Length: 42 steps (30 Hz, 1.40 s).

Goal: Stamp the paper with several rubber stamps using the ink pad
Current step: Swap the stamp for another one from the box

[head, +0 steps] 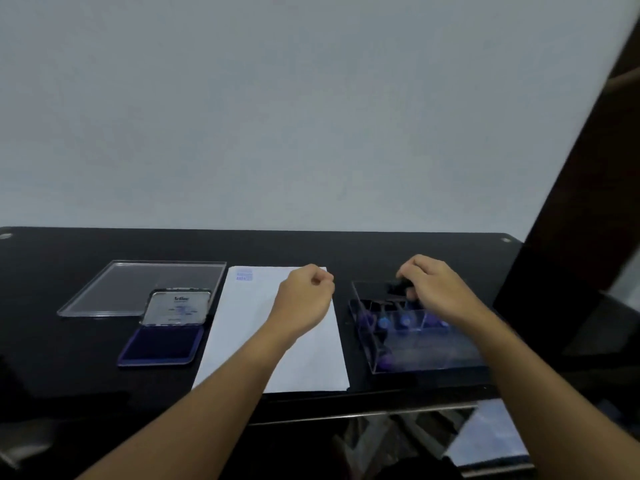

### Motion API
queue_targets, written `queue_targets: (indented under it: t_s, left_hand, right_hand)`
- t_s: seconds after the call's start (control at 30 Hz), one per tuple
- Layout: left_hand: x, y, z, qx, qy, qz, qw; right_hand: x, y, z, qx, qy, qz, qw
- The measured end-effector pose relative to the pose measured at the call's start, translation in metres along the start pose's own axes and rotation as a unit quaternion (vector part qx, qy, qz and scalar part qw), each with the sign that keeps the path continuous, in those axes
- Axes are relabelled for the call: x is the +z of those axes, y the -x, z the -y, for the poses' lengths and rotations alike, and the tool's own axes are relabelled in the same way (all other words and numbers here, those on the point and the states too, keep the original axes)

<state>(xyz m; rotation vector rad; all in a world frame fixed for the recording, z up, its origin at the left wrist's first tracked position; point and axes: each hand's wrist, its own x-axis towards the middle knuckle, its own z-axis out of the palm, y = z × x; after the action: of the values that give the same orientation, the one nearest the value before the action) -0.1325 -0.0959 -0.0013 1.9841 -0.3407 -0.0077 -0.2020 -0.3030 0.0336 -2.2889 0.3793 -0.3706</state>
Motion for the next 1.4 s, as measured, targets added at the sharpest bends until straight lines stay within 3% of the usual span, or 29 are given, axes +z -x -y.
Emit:
queue_targets:
  t_s: [0.17,0.4,0.63,0.93,1.23,1.4]
  left_hand:
    - [0.031,0.008,-0.019,0.043,-0.028,0.032,0.998]
    - [0.063,0.014,-0.027,0.107,-0.072,0.06,0.99]
    - [0.08,0.016,-0.017,0.143,-0.163,0.088,0.972]
    - [0.082,0.022,0.012,0.203,-0.205,0.09,0.953]
    - [0.08,0.021,0.012,0.205,-0.206,0.103,0.951]
    - [0.079,0.019,0.012,0.192,-0.179,0.11,0.959]
  right_hand:
    - [-0.024,0.01,-0.026,0.027,0.027,-0.036,0.999]
    - [-0.036,0.022,-0.057,0.075,0.17,-0.082,0.979]
    - [-0.025,0.023,-0.066,0.121,0.267,0.015,0.956]
    - [-0.026,0.022,-0.078,0.103,0.221,0.028,0.969]
    - [-0.028,0.019,-0.082,0.099,0.221,0.045,0.969]
    - [-0.023,0.018,-0.08,0.097,0.216,-0.02,0.971]
